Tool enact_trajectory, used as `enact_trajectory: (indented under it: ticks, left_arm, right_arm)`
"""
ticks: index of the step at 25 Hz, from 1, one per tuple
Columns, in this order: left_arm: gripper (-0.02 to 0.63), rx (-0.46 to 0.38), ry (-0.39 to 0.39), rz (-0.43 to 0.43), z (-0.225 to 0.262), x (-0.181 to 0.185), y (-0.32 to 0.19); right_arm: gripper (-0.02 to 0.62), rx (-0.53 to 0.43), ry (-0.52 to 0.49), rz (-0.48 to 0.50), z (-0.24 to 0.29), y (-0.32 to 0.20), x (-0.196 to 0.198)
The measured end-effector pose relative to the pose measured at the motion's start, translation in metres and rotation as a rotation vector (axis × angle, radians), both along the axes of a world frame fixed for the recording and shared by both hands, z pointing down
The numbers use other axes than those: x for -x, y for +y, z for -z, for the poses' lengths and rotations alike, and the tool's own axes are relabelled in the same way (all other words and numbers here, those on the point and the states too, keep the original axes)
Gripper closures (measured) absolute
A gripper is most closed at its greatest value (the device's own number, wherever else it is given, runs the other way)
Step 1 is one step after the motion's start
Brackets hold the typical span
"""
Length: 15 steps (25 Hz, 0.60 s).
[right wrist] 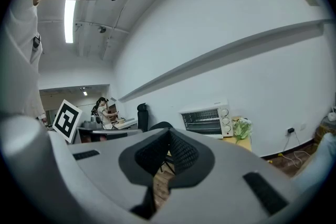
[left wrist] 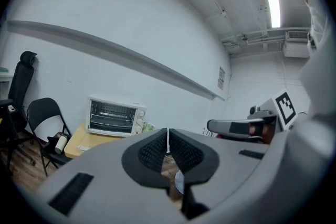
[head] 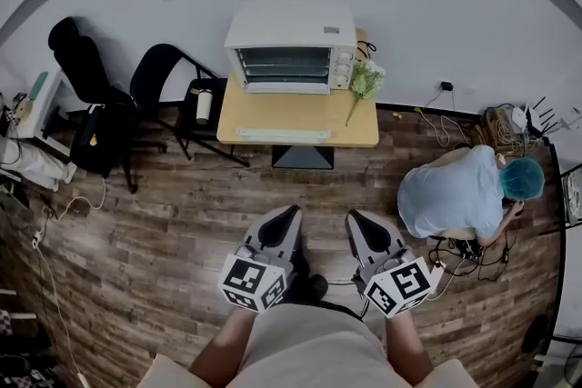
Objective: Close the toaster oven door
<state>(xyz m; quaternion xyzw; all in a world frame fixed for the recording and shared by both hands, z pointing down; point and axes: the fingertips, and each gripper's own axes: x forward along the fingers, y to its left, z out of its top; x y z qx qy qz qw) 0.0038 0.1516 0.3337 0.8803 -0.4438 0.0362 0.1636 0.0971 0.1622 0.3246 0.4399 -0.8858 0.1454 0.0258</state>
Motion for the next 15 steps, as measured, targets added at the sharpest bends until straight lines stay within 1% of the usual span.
enact_trajectory:
  ticks: [2,9,15]
  left_arm:
    - [0.591,0.007,0.0,-0.004,-0.004,0.002,-0.014]
    - [0.592,0.02,-0.006,-0.015,-0.012,0.006,-0.067]
    - [0.592,0.001,-0.014,-0.018,-0.01,0.019,-0.108]
  right_arm:
    - [0.597,0.01,-0.007,-0.001,-0.003,-0.013,0.003]
    - [0.597,0.025,0.024,-0.002,-0.01,-0.066,0.009]
    - [0.597,0.019,0.025,-0.025,-0.007,-0.11,0.016]
